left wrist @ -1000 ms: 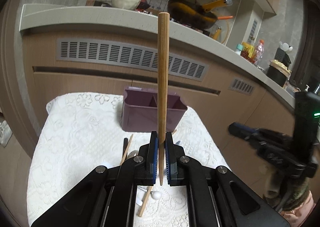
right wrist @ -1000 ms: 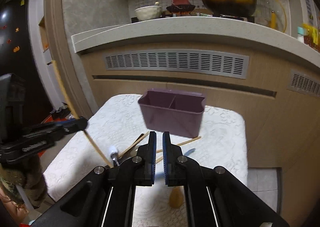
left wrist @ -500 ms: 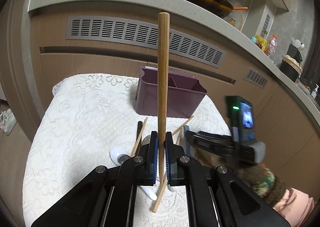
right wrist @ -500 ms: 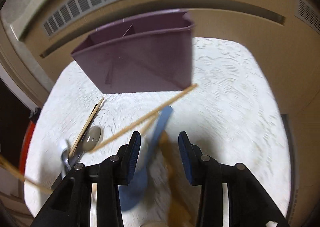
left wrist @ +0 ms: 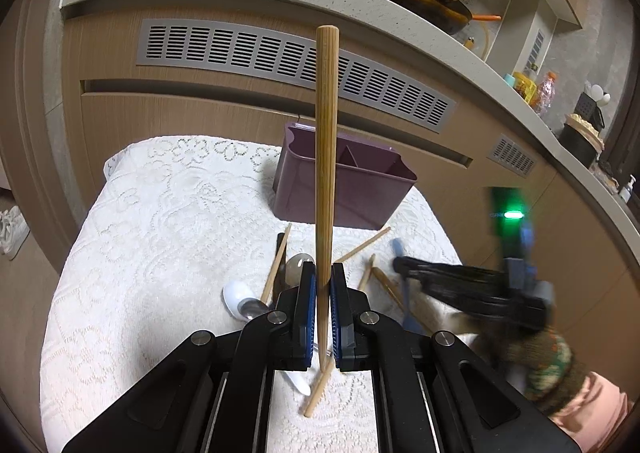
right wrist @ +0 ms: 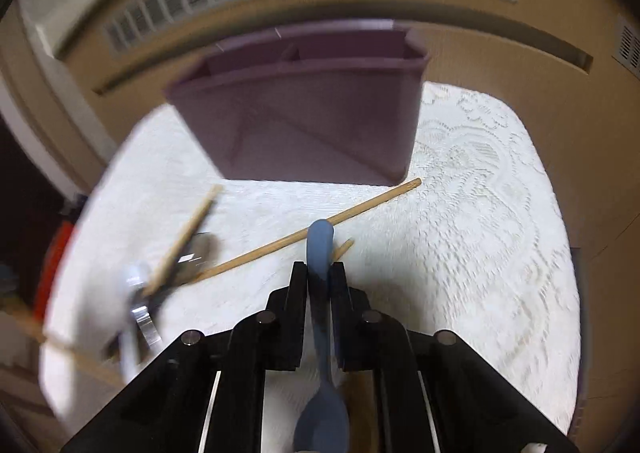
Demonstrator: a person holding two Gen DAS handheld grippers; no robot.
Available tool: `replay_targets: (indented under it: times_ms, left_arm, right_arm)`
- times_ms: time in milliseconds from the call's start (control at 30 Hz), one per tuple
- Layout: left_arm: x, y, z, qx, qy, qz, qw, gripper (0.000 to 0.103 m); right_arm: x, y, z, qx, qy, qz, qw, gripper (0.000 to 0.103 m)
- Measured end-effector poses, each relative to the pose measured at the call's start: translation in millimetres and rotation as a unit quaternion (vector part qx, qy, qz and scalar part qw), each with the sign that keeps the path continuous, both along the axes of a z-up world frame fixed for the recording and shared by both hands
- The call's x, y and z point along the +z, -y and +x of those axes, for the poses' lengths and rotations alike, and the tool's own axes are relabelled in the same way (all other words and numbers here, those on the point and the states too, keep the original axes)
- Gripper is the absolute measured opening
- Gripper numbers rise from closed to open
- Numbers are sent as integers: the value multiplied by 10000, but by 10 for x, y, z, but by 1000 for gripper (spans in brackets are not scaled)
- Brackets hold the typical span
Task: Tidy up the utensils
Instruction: 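Lift the blue spoon with the right tool while the left tool holds the chopstick upright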
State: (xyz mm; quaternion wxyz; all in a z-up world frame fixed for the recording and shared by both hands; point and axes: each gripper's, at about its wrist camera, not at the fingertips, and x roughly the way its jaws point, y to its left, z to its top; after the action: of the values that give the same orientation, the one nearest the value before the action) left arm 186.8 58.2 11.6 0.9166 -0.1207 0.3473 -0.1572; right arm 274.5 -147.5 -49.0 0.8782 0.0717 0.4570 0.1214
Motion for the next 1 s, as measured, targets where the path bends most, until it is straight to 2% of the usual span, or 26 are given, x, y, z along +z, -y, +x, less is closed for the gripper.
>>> replay_targets:
  times_ms: [167, 267, 367, 467, 533, 600, 633, 667, 733, 900, 1000]
  left_arm:
    - [97, 69, -140, -40, 92, 13, 9999, 7]
    - [167, 127, -219, -68, 147, 22, 9999, 7]
    - [228, 180, -255, -89, 162, 31, 9998, 7]
    - [282, 241, -288, -138, 183, 93, 9997, 7]
    - [290, 263, -309, -162, 180, 93, 9997, 7]
    - [280, 265, -329, -154, 185, 80, 9997, 7]
    - [266, 265, -332, -140, 184, 76, 9997, 7]
    - [253, 264, -332, -126, 176, 72, 9997, 7]
    - [215, 255, -322, -95, 154, 103, 9998, 7]
    - [141, 187, -280, -51, 84, 75, 9999, 7]
    - [99, 141, -245, -41, 46, 65, 10000, 7]
  right_arm:
    - [550, 162, -573, 313, 592, 140, 9977, 5]
    - [813, 230, -747, 383, 988, 170, 9942, 5]
    - [1001, 281, -870, 366, 1295, 232, 9906, 5]
    - [1042, 339, -876, 364, 1324, 318, 9900, 5]
    - [976, 362, -828, 299, 1216, 242, 9918, 5]
    - [798, 396, -726, 330, 849, 252, 9955, 7]
    - [661, 400, -642, 303, 623, 244, 9973, 15]
    - [539, 392, -573, 221, 497, 162, 9984, 30]
    - [302, 352, -432, 16, 260, 27, 9997, 38]
    - [-160, 254, -24, -516, -315, 310, 9977, 39]
    - [-341, 96, 200, -702, -478, 119, 9963, 38]
